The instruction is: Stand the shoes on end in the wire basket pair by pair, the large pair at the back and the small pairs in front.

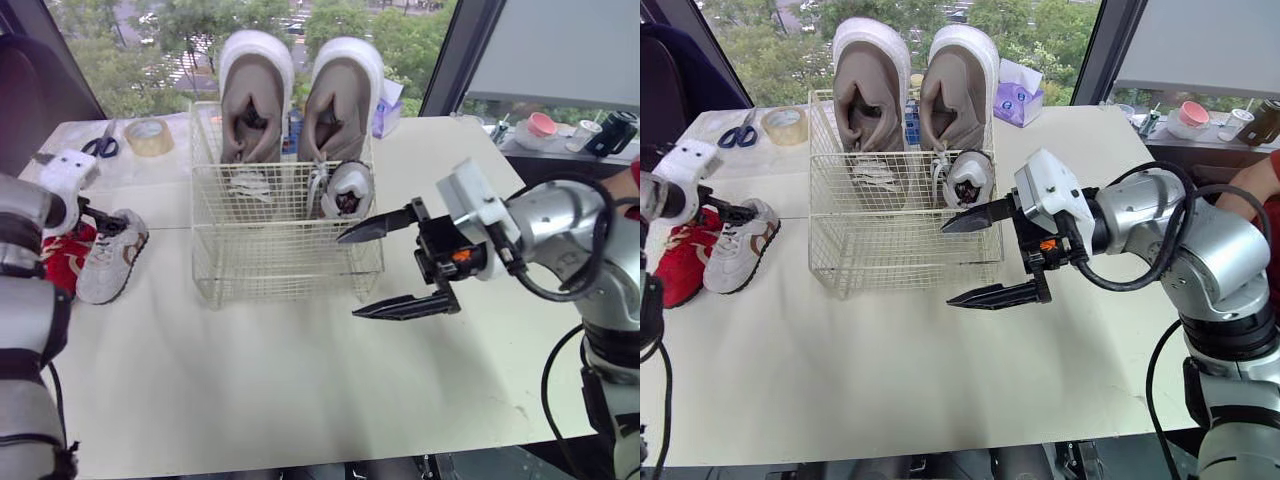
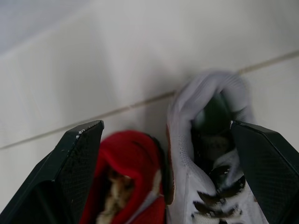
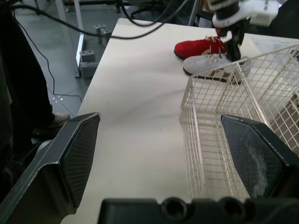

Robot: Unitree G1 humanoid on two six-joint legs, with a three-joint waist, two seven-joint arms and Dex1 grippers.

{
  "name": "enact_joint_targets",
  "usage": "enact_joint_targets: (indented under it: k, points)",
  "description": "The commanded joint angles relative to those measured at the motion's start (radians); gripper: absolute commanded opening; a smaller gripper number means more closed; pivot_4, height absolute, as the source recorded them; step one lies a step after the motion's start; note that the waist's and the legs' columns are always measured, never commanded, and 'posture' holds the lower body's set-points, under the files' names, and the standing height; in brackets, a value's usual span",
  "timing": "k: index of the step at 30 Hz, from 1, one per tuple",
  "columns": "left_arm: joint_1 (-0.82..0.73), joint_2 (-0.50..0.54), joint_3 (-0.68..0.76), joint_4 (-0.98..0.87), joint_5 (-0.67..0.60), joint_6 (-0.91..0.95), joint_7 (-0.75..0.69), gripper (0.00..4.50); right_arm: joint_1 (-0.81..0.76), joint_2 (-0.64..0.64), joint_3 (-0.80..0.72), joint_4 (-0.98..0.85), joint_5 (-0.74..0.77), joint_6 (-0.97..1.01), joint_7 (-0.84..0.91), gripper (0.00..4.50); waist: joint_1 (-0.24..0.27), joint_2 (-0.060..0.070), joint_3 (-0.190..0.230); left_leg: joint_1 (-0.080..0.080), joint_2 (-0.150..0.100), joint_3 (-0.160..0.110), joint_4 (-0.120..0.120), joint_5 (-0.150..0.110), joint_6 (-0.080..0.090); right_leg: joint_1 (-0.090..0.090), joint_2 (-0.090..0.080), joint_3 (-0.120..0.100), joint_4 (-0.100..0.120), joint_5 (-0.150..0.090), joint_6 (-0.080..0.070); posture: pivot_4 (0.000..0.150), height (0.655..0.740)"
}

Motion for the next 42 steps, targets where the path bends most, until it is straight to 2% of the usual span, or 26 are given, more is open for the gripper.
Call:
enact_joint_targets:
  k: [1,2,5,8,11,15,18,20,22,23,26,28,30,32,34,37,40,42]
  points:
    - [0.034,-0.036,0.017,0.053,0.065,-0.018,0.019,3.59,-0.002,-0.008,-0.055,-0.045,0.054,0.031,-0.057,4.50,-0.001,0.000,0.000,0.000,0.000,0.000,0.002,-0.001,0.002,0.000,0.000,0.000,0.001,0.000,0.000,0.150,0.7400]
    - [0.050,-0.048,0.022,0.060,0.077,-0.029,0.035,3.17,-0.003,-0.007,-0.061,-0.049,0.063,0.038,-0.071,4.50,-0.002,0.000,0.000,0.000,0.000,0.000,0.004,-0.002,0.004,0.000,-0.001,0.000,0.002,0.000,0.000,0.150,0.7400]
    - [0.071,-0.074,0.060,0.072,0.091,-0.034,0.071,1.50,-0.006,-0.010,-0.076,-0.057,0.087,0.056,-0.111,4.50,-0.005,0.000,0.000,0.000,0.001,0.000,0.007,-0.003,0.005,0.000,-0.003,0.000,0.005,0.000,0.000,0.150,0.7400]
    - [0.071,-0.084,0.089,0.074,0.107,-0.035,0.079,0.05,-0.007,-0.013,-0.090,-0.064,0.113,0.074,-0.143,4.50,-0.005,0.000,0.000,0.002,0.000,0.000,0.008,-0.004,0.006,0.000,-0.007,0.000,0.010,0.000,0.000,0.150,0.7400]
    - [0.054,-0.081,0.123,0.072,0.111,-0.029,0.072,0.05,-0.005,-0.017,-0.094,-0.067,0.129,0.082,-0.162,4.50,-0.004,0.000,0.000,0.002,-0.001,0.000,0.009,-0.004,0.006,0.000,-0.008,0.000,0.012,-0.001,0.001,0.150,0.7400]
    - [-0.059,-0.028,0.245,0.050,0.049,0.005,0.124,0.05,0.000,-0.023,-0.090,-0.060,0.125,0.073,-0.164,4.50,-0.003,-0.002,0.000,0.002,-0.002,0.000,0.009,-0.004,0.006,-0.001,-0.008,0.000,0.013,-0.001,0.001,0.150,0.7400]
    - [-0.180,0.018,0.347,0.022,-0.007,0.076,0.181,0.05,0.001,-0.027,-0.082,-0.044,0.114,0.059,-0.149,4.50,-0.002,-0.011,0.000,-0.004,-0.002,0.000,0.011,-0.003,0.006,-0.005,-0.007,-0.001,0.015,0.000,0.001,0.150,0.7400]
    - [-0.241,0.050,0.378,-0.007,-0.020,0.128,0.173,0.05,-0.006,-0.017,-0.068,-0.039,0.113,0.057,-0.148,4.50,-0.003,-0.013,-0.001,-0.010,-0.001,-0.002,0.013,-0.003,0.006,-0.008,-0.006,-0.005,0.015,0.000,0.003,0.150,0.7400]
    - [-0.310,0.089,0.398,-0.101,-0.041,0.285,0.132,0.05,-0.022,-0.004,-0.048,-0.017,0.117,0.054,-0.128,4.50,-0.007,-0.013,-0.001,-0.010,-0.002,0.000,0.013,-0.003,0.006,-0.008,-0.007,-0.005,0.015,0.001,0.003,0.150,0.7400]
    - [-0.305,0.111,0.425,-0.233,-0.073,0.414,0.122,0.05,-0.032,0.001,-0.042,0.008,0.121,0.050,-0.104,4.50,-0.010,-0.013,-0.001,-0.010,-0.002,0.000,0.013,-0.004,0.006,-0.007,-0.007,-0.005,0.014,0.001,0.004,0.150,0.7400]
    - [-0.175,0.148,0.547,-0.603,-0.161,0.632,0.143,0.05,-0.054,0.020,-0.025,0.056,0.127,0.047,-0.069,4.50,-0.023,-0.012,0.000,-0.010,-0.002,-0.003,0.013,-0.004,0.007,-0.007,-0.009,-0.004,0.014,0.000,0.005,0.150,0.7400]
    - [0.011,0.091,0.758,-0.977,-0.148,0.612,0.271,0.05,-0.066,0.030,-0.010,0.098,0.110,0.037,-0.046,4.50,-0.024,-0.010,-0.001,-0.008,-0.002,-0.004,0.012,-0.004,0.007,-0.006,-0.010,-0.003,0.015,0.000,0.006,0.150,0.7400]
    - [0.112,0.018,0.907,-1.242,-0.141,0.719,0.358,0.05,-0.080,0.038,0.017,0.162,0.070,0.007,-0.008,4.50,-0.024,-0.011,-0.001,-0.004,-0.002,-0.004,0.012,-0.003,0.006,-0.004,-0.010,-0.002,0.015,-0.001,0.006,0.150,0.7400]
    - [0.146,-0.122,1.063,-1.499,-0.190,0.768,0.405,0.05,-0.082,0.036,0.054,0.206,0.009,-0.040,0.032,4.50,-0.022,-0.012,-0.001,-0.005,-0.002,-0.005,0.013,-0.002,0.003,-0.003,-0.009,-0.003,0.016,0.000,0.006,0.150,0.7400]
    - [0.146,-0.315,1.175,-1.771,-0.255,0.740,0.461,0.05,-0.084,0.039,0.080,0.237,-0.036,-0.075,0.057,4.50,-0.020,-0.012,-0.001,-0.009,-0.001,-0.007,0.021,-0.002,0.003,-0.002,-0.007,-0.006,0.017,0.000,0.007,0.150,0.7400]
    - [0.206,-0.436,1.154,-1.957,-0.284,0.652,0.514,0.05,-0.097,0.051,0.093,0.287,-0.069,-0.092,0.078,4.50,-0.023,-0.012,-0.001,-0.008,-0.002,-0.008,0.025,-0.002,0.003,0.002,-0.008,-0.006,0.016,0.002,0.010,0.150,0.7400]
    - [0.262,-0.491,1.088,-2.051,-0.300,0.584,0.560,0.05,-0.106,0.059,0.106,0.329,-0.095,-0.093,0.097,4.50,-0.023,-0.011,-0.001,-0.001,-0.003,-0.008,0.024,-0.002,0.003,0.006,-0.008,-0.003,0.016,0.003,0.010,0.150,0.7400]
    - [0.299,-0.567,1.014,-2.102,-0.314,0.533,0.604,0.05,-0.113,0.061,0.122,0.359,-0.113,-0.096,0.127,4.50,-0.021,-0.011,-0.001,0.002,-0.002,-0.008,0.024,-0.003,0.004,0.008,-0.007,-0.004,0.016,0.003,0.010,0.150,0.7400]
